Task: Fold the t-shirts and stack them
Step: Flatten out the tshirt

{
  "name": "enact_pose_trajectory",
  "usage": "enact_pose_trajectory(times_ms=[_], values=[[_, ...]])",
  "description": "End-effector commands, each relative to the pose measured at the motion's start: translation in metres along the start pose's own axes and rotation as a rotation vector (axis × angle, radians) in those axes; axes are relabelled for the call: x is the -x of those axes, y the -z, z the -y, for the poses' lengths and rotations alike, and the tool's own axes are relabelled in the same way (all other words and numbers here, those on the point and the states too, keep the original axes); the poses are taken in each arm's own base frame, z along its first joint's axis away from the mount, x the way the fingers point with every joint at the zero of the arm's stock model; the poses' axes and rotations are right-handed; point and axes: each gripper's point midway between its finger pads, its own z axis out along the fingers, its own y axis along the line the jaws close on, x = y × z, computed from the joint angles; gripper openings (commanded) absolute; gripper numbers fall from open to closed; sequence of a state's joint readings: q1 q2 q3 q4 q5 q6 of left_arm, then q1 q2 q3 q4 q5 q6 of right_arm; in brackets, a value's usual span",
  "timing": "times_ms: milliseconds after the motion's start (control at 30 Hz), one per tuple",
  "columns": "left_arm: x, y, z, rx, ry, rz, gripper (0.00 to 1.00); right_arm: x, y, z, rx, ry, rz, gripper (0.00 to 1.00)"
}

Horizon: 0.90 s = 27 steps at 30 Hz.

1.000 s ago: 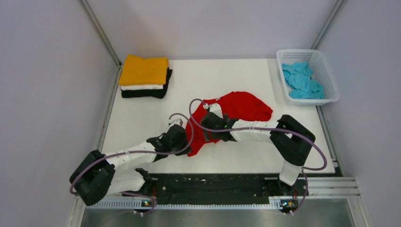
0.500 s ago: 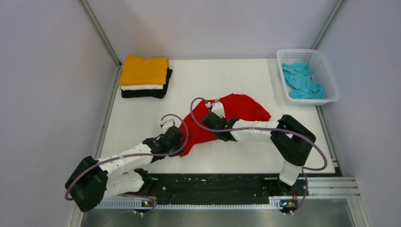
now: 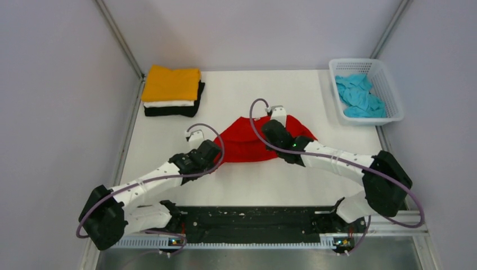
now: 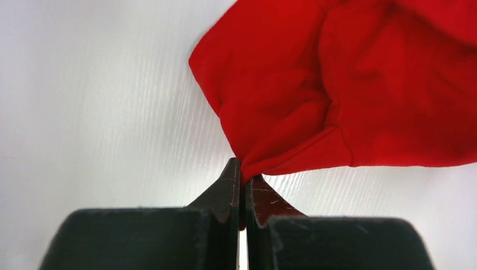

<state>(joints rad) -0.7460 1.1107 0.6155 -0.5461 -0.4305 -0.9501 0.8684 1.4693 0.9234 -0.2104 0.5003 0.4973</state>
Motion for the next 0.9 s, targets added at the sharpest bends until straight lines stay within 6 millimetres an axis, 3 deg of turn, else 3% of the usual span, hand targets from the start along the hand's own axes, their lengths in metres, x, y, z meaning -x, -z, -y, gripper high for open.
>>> enact_pose_trajectory(times_ms=[0, 100, 167, 300, 400, 500, 600, 800, 867], values=[[0.033, 0.01, -0.007, 0.075, -0.025, 0.103, 0.0, 0.035, 0.014, 0.034, -0.133, 0.022, 0.141, 0.0], [0.062, 0.023, -0.019, 0.161, -0.01, 0.185, 0.0, 0.074, 0.037, 0.091, -0.422, 0.062, 0.245, 0.0], [0.092, 0.041, -0.028, 0.227, 0.027, 0.258, 0.0, 0.109, 0.066, 0.12, -0.563, 0.043, 0.339, 0.0], [0.164, 0.105, -0.029, 0.25, 0.098, 0.455, 0.0, 0.183, 0.14, 0.141, -0.592, -0.017, 0.552, 0.0], [0.212, 0.162, -0.022, 0.164, 0.164, 0.603, 0.0, 0.224, 0.201, 0.152, -0.527, -0.096, 0.686, 0.0], [0.247, 0.222, -0.006, -0.052, 0.185, 0.716, 0.0, 0.254, 0.255, 0.151, -0.356, -0.133, 0.8, 0.0], [0.266, 0.288, 0.02, -0.354, 0.125, 0.817, 0.0, 0.277, 0.306, 0.138, -0.125, -0.149, 0.897, 0.0], [0.281, 0.411, 0.051, -0.756, -0.042, 0.924, 0.0, 0.301, 0.39, 0.099, 0.278, -0.066, 1.023, 0.0], [0.283, 0.437, 0.055, -0.822, -0.087, 0.946, 0.0, 0.304, 0.419, 0.094, 0.376, -0.069, 1.069, 0.0]])
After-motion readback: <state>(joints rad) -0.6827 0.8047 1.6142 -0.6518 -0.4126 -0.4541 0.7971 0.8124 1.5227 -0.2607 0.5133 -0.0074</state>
